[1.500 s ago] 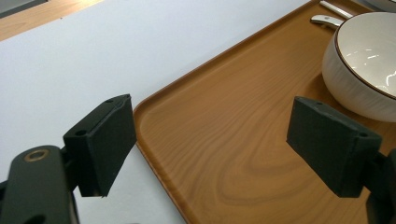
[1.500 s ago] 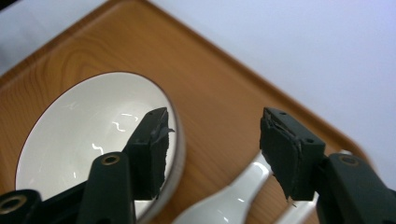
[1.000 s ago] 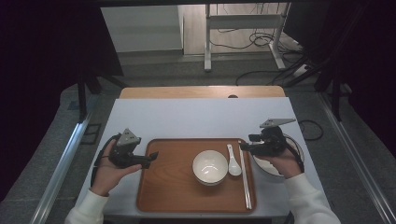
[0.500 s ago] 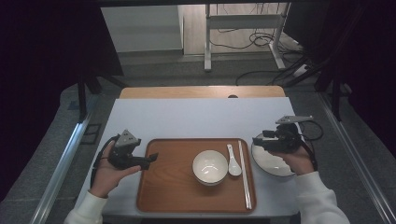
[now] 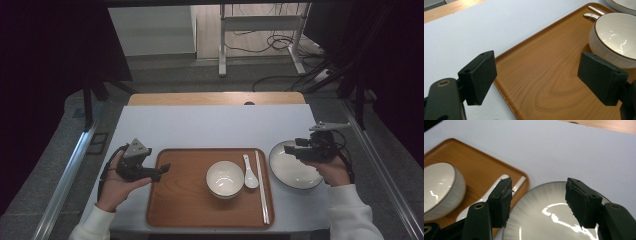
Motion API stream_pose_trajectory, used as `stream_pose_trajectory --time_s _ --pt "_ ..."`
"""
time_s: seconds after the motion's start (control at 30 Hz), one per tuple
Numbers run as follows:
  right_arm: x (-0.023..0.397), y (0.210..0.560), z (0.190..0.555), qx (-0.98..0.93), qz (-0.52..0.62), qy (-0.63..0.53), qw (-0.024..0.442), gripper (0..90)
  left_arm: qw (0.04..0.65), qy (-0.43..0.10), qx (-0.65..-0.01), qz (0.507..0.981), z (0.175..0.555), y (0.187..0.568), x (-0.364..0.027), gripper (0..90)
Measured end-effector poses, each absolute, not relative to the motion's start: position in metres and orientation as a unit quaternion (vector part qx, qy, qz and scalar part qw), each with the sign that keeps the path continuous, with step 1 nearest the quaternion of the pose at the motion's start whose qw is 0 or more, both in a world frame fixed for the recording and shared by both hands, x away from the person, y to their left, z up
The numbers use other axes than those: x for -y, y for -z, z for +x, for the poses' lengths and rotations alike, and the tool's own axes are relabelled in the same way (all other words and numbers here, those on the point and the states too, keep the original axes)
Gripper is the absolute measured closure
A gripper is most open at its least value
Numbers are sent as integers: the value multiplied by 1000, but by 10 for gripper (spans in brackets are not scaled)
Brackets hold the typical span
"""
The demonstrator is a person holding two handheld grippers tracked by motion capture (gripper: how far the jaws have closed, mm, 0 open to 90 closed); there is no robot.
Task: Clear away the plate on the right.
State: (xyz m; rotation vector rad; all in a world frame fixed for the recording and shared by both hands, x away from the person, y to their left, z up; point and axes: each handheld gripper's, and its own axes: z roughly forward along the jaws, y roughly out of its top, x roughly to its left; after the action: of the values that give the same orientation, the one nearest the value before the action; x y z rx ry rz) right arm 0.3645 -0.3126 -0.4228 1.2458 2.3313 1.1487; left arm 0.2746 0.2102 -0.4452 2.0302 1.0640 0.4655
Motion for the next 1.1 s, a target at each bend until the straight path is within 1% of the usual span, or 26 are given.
stream_pose_trajectory --time_s 0.37,0.67,0.97,1.1 --pt "344 424 366 -791 474 -349 164 395 389 -184 -421 799 275 446 -211 154" --pt "374 444 375 -776 524 -321 145 424 391 -186 -421 798 275 444 -212 154" --pt "398 468 386 -762 566 -289 125 433 391 -185 -421 798 275 445 -211 154" --pt "405 475 388 -759 576 -286 102 451 390 -185 -421 798 275 445 -212 154"
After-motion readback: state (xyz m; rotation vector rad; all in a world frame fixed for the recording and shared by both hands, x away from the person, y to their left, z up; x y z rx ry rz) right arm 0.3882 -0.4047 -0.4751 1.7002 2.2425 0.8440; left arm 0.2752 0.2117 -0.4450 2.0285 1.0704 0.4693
